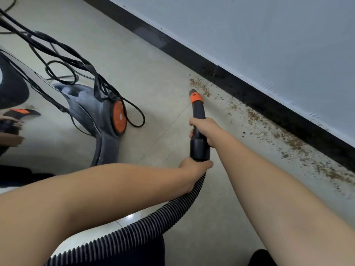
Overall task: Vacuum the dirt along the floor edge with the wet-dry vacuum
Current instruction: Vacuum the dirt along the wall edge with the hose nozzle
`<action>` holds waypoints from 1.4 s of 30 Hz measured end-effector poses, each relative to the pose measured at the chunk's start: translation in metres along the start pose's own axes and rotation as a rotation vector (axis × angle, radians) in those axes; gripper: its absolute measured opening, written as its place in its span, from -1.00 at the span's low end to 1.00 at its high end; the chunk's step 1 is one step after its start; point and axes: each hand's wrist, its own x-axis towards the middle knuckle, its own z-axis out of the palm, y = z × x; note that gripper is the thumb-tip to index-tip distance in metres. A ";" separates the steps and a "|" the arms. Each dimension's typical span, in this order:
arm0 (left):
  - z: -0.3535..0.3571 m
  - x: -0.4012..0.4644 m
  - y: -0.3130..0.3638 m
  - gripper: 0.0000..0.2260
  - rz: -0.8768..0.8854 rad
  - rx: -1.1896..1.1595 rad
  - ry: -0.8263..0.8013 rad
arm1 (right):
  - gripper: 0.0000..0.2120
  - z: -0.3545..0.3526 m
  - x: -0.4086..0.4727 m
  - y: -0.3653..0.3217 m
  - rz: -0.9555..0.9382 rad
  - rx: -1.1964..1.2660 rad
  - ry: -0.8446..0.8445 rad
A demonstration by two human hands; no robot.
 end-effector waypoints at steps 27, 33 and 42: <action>0.017 0.004 0.009 -0.78 0.043 0.069 -0.026 | -0.88 -0.028 0.007 0.003 -0.010 0.040 0.071; -0.006 0.019 0.028 -0.83 0.045 -0.038 0.033 | -0.90 0.001 0.028 -0.024 -0.044 0.020 0.010; -0.020 0.031 0.044 -0.83 0.065 -0.053 0.056 | -0.90 0.012 0.043 -0.041 -0.061 0.025 0.022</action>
